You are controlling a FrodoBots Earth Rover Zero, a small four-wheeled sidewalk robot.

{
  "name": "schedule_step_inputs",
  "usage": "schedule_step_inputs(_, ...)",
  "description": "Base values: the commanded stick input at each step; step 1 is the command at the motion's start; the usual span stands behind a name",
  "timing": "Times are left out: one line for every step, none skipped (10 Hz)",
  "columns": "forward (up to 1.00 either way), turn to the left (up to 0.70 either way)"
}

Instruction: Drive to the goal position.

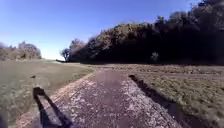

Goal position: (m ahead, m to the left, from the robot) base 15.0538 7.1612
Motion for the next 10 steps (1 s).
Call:
schedule_step_inputs(0.85, 0.0)
schedule_step_inputs(0.85, 0.0)
schedule_step_inputs(0.85, 0.0)
schedule_step_inputs(0.85, 0.0)
schedule_step_inputs(0.85, 0.0)
schedule_step_inputs(0.85, 0.0)
schedule_step_inputs(0.85, 0.0)
schedule_step_inputs(0.85, 0.0)
schedule_step_inputs(0.85, 0.0)
schedule_step_inputs(0.85, 0.0)
